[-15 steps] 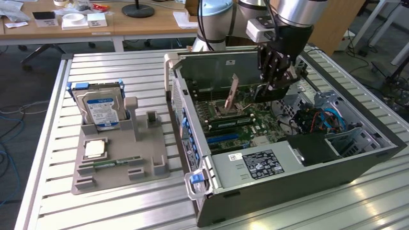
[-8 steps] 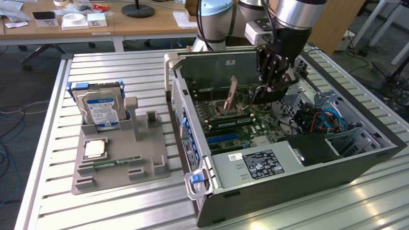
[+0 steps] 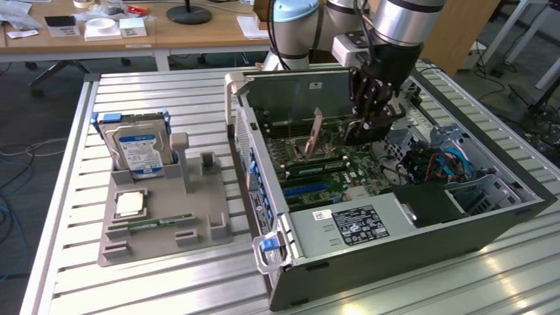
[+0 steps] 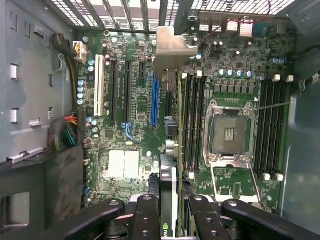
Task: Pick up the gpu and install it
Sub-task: 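Insert the gpu into the slot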
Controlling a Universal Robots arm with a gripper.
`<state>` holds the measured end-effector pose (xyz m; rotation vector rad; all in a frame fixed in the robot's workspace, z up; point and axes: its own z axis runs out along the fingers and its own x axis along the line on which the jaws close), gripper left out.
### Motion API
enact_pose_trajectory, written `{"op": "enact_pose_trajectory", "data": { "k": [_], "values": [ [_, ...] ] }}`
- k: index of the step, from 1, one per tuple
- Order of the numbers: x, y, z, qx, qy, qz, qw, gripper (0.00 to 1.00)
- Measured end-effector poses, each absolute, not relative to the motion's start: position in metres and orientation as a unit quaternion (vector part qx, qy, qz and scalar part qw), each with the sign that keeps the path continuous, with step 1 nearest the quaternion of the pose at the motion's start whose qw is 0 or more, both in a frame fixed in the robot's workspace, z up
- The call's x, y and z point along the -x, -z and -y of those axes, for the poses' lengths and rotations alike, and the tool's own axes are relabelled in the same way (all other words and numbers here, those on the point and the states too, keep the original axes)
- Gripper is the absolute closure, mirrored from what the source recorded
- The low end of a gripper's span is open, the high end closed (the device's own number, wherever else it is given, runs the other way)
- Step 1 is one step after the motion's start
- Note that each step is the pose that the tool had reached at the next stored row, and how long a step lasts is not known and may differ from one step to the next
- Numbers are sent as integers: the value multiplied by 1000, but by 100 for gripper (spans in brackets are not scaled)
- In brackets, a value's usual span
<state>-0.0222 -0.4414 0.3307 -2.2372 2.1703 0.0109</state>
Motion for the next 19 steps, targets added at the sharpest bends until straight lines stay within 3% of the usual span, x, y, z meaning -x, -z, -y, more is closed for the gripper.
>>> {"op": "enact_pose_trajectory", "data": {
  "k": [19],
  "values": [
    [28,-313,441,718,2,-696,17,73]
  ]
}}
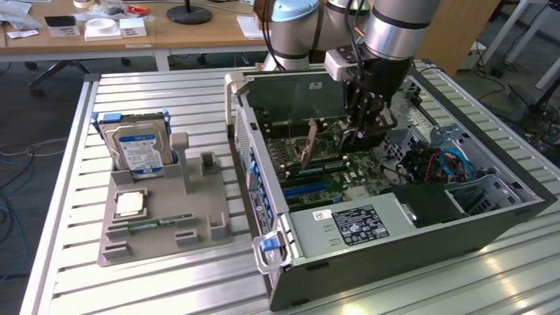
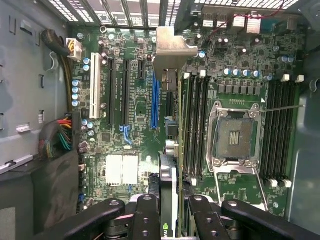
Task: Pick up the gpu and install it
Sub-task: 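Insert the gpu into the slot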
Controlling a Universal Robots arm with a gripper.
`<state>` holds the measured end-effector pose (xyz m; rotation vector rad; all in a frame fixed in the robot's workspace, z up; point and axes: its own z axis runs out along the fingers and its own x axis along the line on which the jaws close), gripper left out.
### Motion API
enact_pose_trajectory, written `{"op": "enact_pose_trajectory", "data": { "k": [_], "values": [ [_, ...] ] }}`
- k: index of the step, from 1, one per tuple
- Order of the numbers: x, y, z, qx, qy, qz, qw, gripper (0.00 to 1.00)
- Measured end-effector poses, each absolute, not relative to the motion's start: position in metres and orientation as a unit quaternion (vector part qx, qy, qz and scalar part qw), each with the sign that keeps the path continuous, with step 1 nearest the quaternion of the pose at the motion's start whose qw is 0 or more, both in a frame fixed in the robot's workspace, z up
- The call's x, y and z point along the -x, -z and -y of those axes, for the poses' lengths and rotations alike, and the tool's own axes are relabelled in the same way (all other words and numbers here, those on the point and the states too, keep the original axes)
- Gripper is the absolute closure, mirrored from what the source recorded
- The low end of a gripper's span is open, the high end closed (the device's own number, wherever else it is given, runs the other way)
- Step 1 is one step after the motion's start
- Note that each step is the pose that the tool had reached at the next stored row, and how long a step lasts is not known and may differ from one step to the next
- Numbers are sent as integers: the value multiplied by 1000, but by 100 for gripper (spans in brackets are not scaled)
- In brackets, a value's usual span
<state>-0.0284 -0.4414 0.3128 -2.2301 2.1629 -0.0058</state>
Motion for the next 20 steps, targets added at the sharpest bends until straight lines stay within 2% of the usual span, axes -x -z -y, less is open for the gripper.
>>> {"op": "enact_pose_trajectory", "data": {
  "k": [20],
  "values": [
    [33,-298,442,712,7,-701,22,73]
  ]
}}
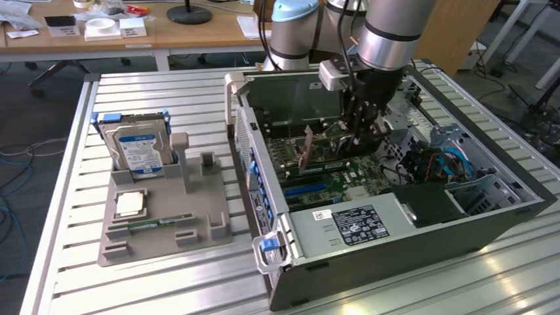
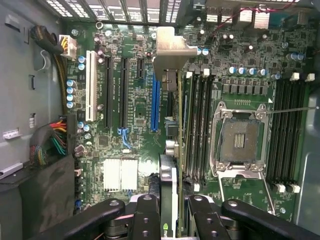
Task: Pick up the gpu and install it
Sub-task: 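Insert the gpu into the slot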
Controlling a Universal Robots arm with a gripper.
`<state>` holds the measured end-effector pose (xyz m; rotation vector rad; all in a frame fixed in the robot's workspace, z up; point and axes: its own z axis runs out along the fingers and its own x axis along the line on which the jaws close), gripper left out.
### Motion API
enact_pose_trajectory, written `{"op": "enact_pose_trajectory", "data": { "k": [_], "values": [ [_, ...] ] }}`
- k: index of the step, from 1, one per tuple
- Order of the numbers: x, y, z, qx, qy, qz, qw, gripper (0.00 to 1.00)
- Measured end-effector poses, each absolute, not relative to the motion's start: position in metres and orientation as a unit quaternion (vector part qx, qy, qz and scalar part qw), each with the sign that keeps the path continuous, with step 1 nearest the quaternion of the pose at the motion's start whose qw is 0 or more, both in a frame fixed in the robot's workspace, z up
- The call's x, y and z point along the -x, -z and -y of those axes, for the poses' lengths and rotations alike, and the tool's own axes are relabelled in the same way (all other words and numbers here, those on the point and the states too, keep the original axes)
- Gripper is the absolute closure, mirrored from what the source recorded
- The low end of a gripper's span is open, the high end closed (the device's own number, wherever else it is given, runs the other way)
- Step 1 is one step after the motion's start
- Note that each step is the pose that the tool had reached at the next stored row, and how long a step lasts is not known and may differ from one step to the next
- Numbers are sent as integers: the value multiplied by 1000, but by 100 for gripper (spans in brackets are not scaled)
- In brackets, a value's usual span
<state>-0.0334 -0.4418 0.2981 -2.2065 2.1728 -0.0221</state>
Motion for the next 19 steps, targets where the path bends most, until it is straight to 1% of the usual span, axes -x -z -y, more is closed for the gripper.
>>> {"op": "enact_pose_trajectory", "data": {
  "k": [13,16,19],
  "values": [
    [33,-297,442,698,8,-716,22,73],
    [33,-297,442,698,3,-716,17,73],
    [33,-296,442,698,2,-716,16,73]
  ]
}}
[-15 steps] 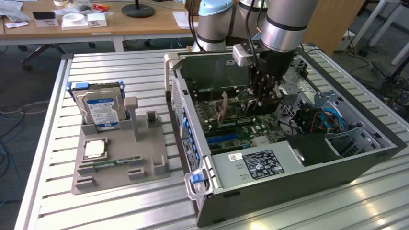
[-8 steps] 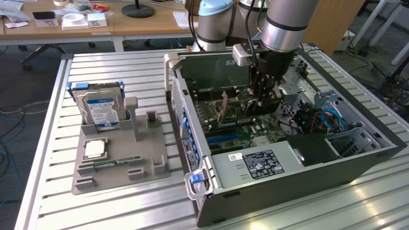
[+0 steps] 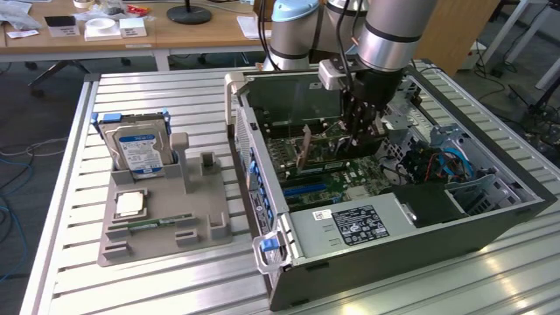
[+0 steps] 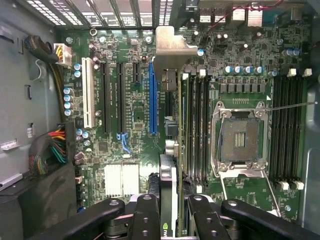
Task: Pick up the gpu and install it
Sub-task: 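Insert the gpu into the slot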
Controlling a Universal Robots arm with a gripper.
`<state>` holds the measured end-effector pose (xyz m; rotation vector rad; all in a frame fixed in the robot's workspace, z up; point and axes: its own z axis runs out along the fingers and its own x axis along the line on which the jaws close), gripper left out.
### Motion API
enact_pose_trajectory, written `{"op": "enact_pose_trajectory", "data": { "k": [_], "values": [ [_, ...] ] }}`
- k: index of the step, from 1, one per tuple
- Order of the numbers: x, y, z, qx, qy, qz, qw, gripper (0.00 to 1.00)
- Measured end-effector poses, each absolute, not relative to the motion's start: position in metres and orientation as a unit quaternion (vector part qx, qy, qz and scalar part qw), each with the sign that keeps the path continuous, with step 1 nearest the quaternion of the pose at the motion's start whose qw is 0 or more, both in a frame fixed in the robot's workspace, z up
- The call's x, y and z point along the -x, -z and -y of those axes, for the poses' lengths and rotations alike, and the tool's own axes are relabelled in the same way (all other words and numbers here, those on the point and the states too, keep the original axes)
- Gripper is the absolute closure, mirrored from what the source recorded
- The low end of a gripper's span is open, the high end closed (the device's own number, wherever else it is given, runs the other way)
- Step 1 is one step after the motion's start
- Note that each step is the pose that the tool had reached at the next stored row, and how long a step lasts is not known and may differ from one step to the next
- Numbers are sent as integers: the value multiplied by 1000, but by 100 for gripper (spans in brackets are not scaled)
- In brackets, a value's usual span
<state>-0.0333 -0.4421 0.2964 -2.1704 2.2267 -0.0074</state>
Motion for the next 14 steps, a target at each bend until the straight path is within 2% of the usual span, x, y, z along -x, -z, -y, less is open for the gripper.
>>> {"op": "enact_pose_trajectory", "data": {
  "k": [14],
  "values": [
    [33,-296,449,698,2,-716,16,73]
  ]
}}
